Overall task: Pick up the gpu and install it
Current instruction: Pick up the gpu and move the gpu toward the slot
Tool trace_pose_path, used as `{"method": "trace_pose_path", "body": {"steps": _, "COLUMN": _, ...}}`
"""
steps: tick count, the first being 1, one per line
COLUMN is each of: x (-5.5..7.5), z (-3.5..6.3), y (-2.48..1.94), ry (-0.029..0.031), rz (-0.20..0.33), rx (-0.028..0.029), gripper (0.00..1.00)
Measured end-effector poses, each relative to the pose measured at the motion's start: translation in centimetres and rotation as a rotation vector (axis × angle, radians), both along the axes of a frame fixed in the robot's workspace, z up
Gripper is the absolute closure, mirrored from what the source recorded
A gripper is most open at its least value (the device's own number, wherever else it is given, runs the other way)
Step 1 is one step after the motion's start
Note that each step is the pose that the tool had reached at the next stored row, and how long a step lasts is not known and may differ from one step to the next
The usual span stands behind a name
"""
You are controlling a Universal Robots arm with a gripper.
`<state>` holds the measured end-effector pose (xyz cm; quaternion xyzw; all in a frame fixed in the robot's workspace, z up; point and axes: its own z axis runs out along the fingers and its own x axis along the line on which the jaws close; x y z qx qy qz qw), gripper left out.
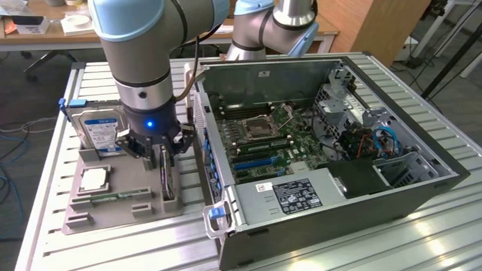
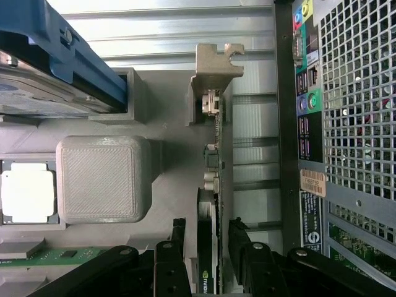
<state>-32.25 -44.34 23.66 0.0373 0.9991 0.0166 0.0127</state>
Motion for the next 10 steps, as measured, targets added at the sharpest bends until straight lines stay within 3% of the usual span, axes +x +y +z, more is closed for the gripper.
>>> {"method": "trace_pose_path", "body": {"steps": 9, "x": 0.0, "z": 0.0, "y": 0.0, "ry": 0.0, "rz": 0.0, "rx": 0.0, "gripper": 0.6}}
{"method": "trace_pose_path", "body": {"steps": 10, "x": 0.0, "z": 0.0, "y": 0.0, "ry": -0.0001, "rz": 0.0, "rx": 0.0, "gripper": 0.67}}
